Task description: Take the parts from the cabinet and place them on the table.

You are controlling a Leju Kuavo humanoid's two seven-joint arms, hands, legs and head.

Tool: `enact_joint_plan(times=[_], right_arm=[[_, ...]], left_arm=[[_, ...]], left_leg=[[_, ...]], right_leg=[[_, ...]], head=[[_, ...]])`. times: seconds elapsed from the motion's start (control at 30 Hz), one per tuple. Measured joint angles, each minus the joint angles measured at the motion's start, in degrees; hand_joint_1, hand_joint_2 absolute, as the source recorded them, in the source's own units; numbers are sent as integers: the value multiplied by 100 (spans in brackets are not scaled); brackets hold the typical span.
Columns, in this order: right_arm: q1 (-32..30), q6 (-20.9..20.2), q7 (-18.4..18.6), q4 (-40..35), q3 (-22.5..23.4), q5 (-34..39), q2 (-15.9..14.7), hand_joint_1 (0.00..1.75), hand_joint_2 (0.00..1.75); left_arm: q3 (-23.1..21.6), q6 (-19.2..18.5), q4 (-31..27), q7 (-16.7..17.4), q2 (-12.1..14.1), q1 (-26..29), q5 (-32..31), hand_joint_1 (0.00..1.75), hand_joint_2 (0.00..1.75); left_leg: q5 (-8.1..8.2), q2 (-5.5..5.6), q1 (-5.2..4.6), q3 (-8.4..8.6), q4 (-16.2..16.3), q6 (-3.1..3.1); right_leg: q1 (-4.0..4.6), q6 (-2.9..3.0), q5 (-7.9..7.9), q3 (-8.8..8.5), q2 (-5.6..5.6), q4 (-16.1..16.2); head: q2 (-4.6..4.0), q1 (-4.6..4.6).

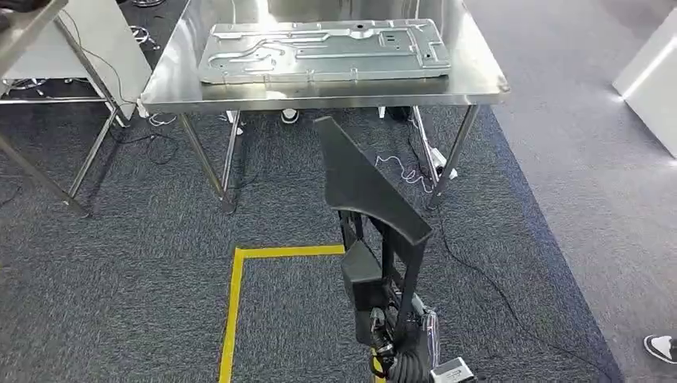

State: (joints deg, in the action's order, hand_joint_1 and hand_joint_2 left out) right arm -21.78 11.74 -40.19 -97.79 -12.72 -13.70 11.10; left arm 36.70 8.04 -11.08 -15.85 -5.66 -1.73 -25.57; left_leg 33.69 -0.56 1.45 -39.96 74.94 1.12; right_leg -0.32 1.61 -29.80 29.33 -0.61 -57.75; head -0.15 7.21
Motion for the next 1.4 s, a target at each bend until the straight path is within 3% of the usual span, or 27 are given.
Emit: enact_joint_plan(times=[0.07,0.1,0.17,0.23,0.3,0.33,0.37,0.43,0.47,0.5,0.53,0.6,0.63,0.67,0.77,0.83,0.87,0.93,0.97,1.0,1.03,1.13,1.17,1.2,1.23,1.33,1.4], right_arm=[[-5,2,0,31,2,2,0,175,175],[-7,7,0,52,2,0,0,175,175],[4,13,2,98,4,-4,0,175,175],[1,26,0,133,7,-20,-2,175,175],[5,35,2,157,7,-48,-2,175,175],[11,44,0,175,9,-77,-2,175,175],[14,50,11,190,9,-103,-2,175,175],[12,66,39,230,9,-133,-7,175,175],[12,70,74,251,9,-142,-11,175,175],[12,81,94,275,9,-155,-11,175,175],[7,83,94,295,9,-168,-13,175,175],[5,85,94,323,9,-190,-15,175,175],[7,87,92,339,9,-190,-20,175,175],[11,90,94,354,4,-190,-20,175,175],[2,92,92,374,4,-188,-15,175,175],[1,92,92,376,0,-190,-15,175,175],[3,92,92,376,-2,-190,-13,175,175],[10,92,92,391,-4,-190,-13,175,175],[9,92,92,400,-4,-190,-15,175,175],[9,92,92,411,-4,-190,-15,175,175],[9,92,92,415,-4,-190,-15,175,175],[4,98,96,424,-6,-199,-15,175,175],[16,114,105,450,-9,-203,-15,175,175],[30,120,116,459,-9,-205,-15,175,175],[25,125,140,470,-9,-208,-15,175,175],[11,135,192,496,-9,-205,-24,175,175],[16,138,190,507,-9,-201,-31,175,175]], left_arm=[[2,0,0,20,0,12,-4,0,175],[7,0,0,55,2,24,-13,0,175],[13,-2,0,107,0,0,-17,0,175],[17,0,0,149,0,-2,-24,0,175],[26,2,0,177,-9,18,-46,0,175],[33,2,0,184,-9,23,-68,0,175],[42,0,0,184,-9,14,-77,0,175],[44,-2,0,179,-9,7,-92,0,175],[46,-4,0,173,-9,7,-118,0,175],[46,-7,0,166,-9,8,-122,0,175],[48,-7,0,164,-9,20,-125,0,175],[48,-9,0,164,-17,20,-129,0,175],[48,-9,0,164,-17,15,-129,0,175],[50,-9,0,162,-17,-1,-129,0,175],[52,-9,0,160,-17,-6,-131,0,175],[55,-9,0,155,-13,-28,-133,0,175],[55,-11,0,153,-15,-47,-133,0,175],[55,-13,0,153,-20,-50,-133,0,175],[55,-13,0,153,-20,-47,-133,0,175],[59,-11,0,153,-17,-24,-133,0,175],[61,-11,0,155,-15,-6,-133,0,175],[68,-9,0,155,-9,24,-172,0,175],[70,-9,0,155,0,17,-192,0,175],[68,-9,0,157,-4,6,-223,0,175],[68,-4,0,155,2,22,-245,0,175],[70,-7,0,173,2,43,-291,0,175],[70,-11,0,166,4,28,-308,0,175]], left_leg=[[-711,4,-18,309,-936,-61],[-906,21,-33,422,-1342,-110],[-691,35,-89,557,-1502,-179],[-668,36,-93,553,-1546,-235],[-656,33,-55,705,-1637,-293],[-634,31,-51,761,-1665,-327],[-612,29,-50,797,-1675,-356],[-533,30,-50,861,-1675,-355],[-489,32,-50,917,-1675,-349],[-435,33,-45,991,-1675,-336],[-371,32,-38,1086,-1676,-318],[-250,28,-30,1233,-1685,-278],[-204,29,-38,1333,-1672,-244],[-177,37,-44,1313,-1695,-204],[-197,12,-54,1445,-1685,-75],[-102,13,-27,1390,-1445,-37],[-22,12,-26,1194,-1106,-30],[381,12,-27,620,-259,-29],[486,12,-30,416,-36,-34],[438,13,-34,311,-32,-50],[254,15,-44,312,-241,-83],[-735,29,-146,562,-1371,-272],[-466,32,-180,475,-1322,-263],[-389,55,-194,535,-1373,-288],[-616,56,-191,537,-1438,-312],[-586,36,-118,792,-1579,-373],[-567,41,-102,857,-1620,-415]], right_leg=[[5,-28,-117,-167,-42,0],[0,-47,-176,-183,-43,2],[18,-137,-235,-167,-70,-24],[21,-199,-197,-244,-59,-10],[-7,-250,-222,-215,-21,-157],[-9,-274,-253,-65,4,-461],[-21,-300,-373,226,9,-910],[-44,-355,-733,768,12,-1620],[-53,-373,-801,939,19,-1757],[-61,-383,-710,998,29,-1665],[-64,-376,-439,932,37,-1331],[-63,-336,328,660,76,-386],[-34,-303,398,686,101,-316],[12,-255,227,682,128,-264],[7,-108,300,585,84,-227],[-20,-27,277,417,64,-166],[-14,7,249,386,68,-165],[22,46,160,327,61,-165],[43,57,119,286,49,-166],[63,62,72,223,24,-167],[80,61,21,150,9,-167],[96,47,-153,-43,12,-153],[120,12,-177,-95,-9,-163],[109,-32,-214,-67,-14,-162],[112,-57,-223,-152,-13,-186],[113,-160,-295,-155,3,-406],[66,-229,-530,284,13,-1095]], head=[[0,0],[0,2],[0,2],[0,4],[0,7],[0,4],[0,4],[0,2],[0,4],[0,4],[0,4],[0,4],[0,2],[0,13],[0,4],[0,4],[0,-4],[0,-7],[0,-2],[0,-7],[0,-4],[0,4],[0,0],[0,-15],[0,-9],[0,-4],[0,-7]])
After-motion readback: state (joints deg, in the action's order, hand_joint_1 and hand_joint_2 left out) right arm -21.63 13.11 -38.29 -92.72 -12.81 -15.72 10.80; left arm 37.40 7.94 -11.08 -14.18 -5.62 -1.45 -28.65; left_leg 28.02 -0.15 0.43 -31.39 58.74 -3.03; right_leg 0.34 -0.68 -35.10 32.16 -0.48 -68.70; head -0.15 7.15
